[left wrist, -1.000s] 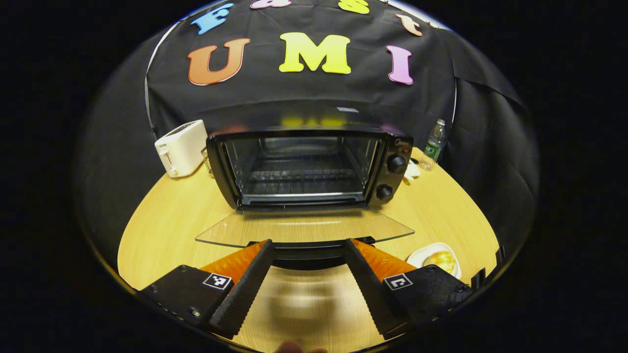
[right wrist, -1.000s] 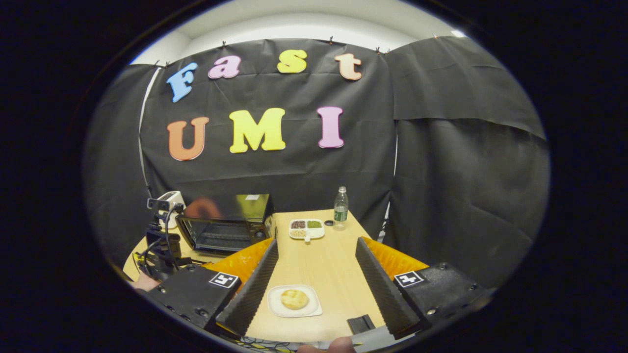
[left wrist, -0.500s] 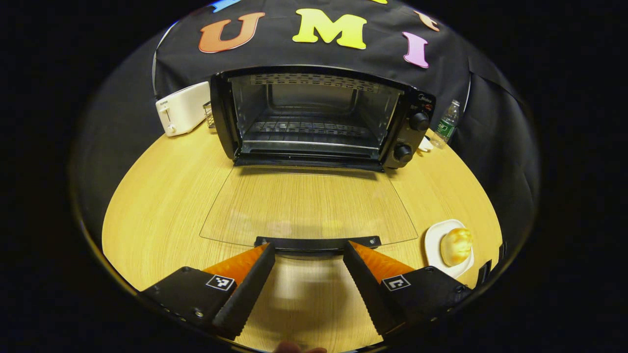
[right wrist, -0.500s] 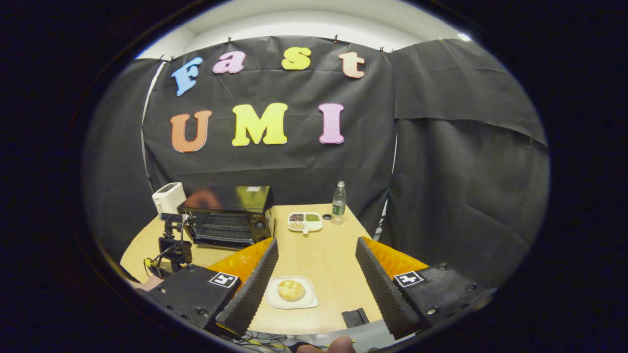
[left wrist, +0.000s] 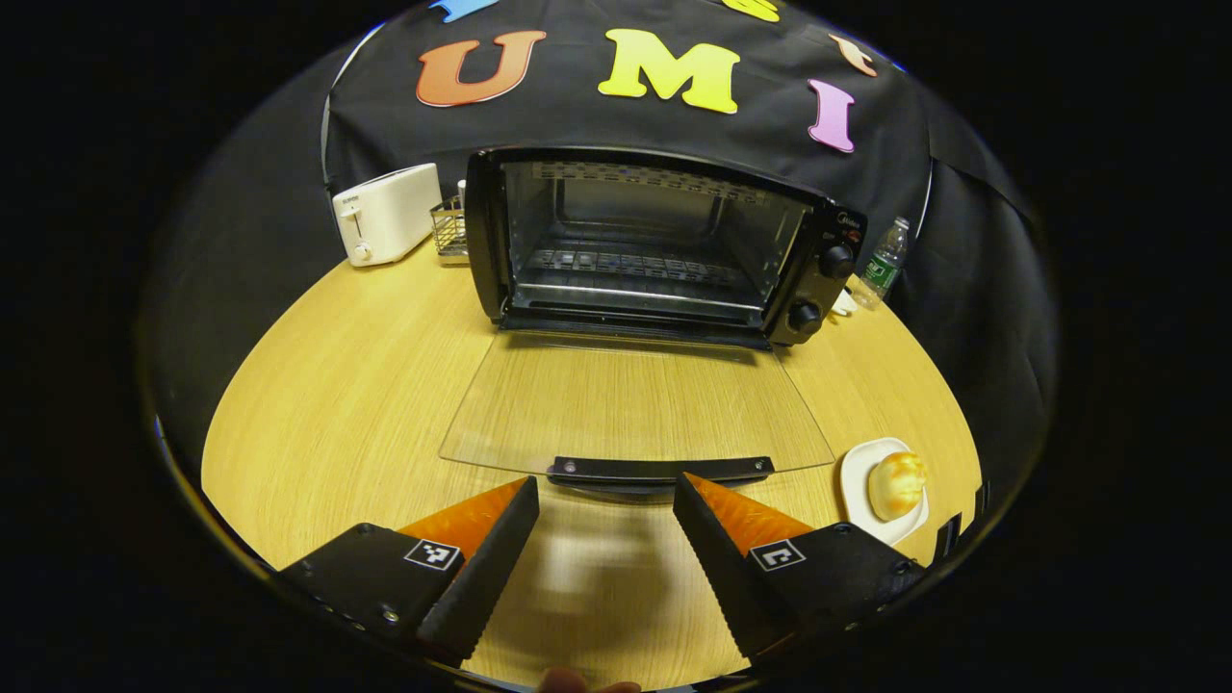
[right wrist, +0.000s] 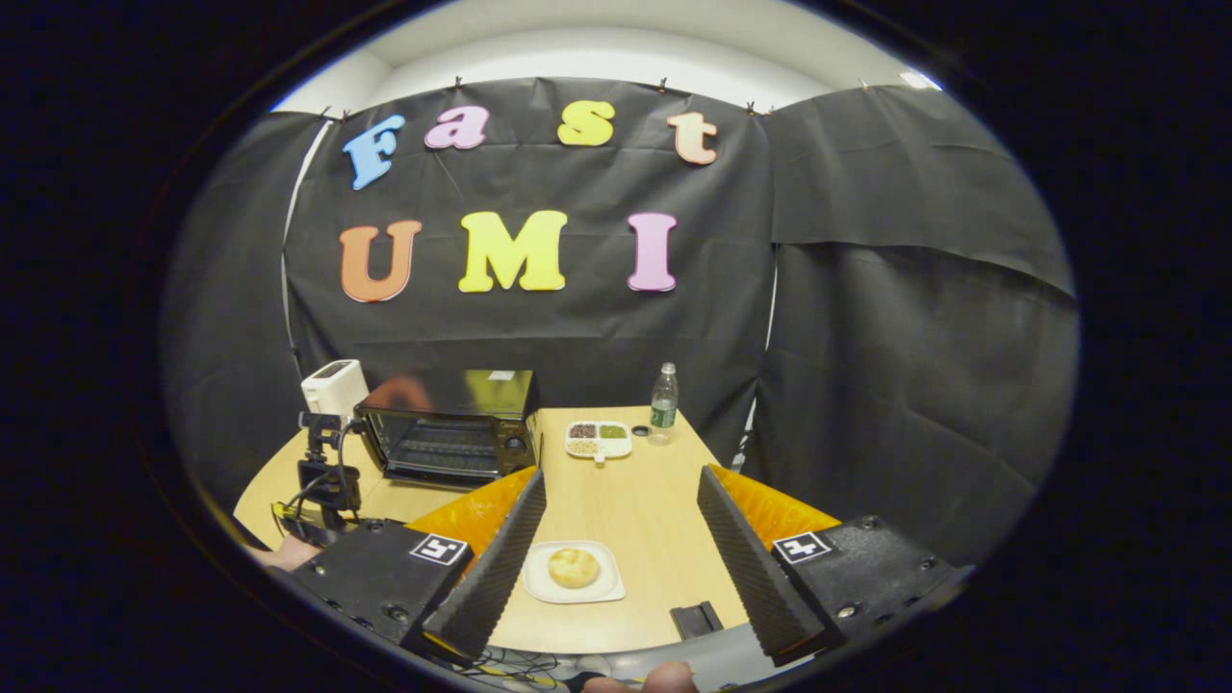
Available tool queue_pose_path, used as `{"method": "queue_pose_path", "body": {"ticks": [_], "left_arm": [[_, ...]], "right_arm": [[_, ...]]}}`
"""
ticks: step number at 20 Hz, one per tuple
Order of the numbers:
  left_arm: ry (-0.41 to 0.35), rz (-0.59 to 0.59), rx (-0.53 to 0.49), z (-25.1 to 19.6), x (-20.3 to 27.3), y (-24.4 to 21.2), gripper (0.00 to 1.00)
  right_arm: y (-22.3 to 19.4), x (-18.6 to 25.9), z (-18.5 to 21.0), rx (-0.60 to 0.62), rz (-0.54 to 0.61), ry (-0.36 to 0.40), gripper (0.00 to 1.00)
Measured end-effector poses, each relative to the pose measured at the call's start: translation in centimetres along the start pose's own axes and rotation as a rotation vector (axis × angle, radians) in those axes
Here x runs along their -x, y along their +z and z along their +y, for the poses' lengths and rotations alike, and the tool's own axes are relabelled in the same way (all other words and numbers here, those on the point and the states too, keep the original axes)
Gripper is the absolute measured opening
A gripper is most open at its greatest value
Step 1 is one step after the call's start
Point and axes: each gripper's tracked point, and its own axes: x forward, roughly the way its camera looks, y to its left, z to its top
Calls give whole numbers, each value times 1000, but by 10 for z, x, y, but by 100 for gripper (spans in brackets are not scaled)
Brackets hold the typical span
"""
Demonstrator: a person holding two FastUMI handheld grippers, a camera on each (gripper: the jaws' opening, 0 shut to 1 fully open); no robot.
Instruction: Open the electric oven with the left hand, put the food in, and close the electric oven.
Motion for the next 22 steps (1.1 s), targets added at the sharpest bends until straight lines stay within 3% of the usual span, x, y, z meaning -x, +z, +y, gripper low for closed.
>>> {"method": "queue_pose_path", "body": {"ticks": [5,13,19,20,21,22], "left_arm": [[-19,-156,-17,4,59,30,93],[15,-443,-80,31,169,86,94],[42,-526,-79,29,220,121,94],[48,-545,-65,28,226,130,84],[54,-567,-49,27,230,138,84],[60,-583,-37,24,233,145,94]], "right_arm": [[-16,8,17,-19,24,29,98],[-66,5,44,-15,126,83,100],[-122,-59,48,66,201,128,98],[-132,-72,49,72,210,139,98],[-145,-86,50,76,224,148,98],[-158,-100,51,77,237,163,98]]}}
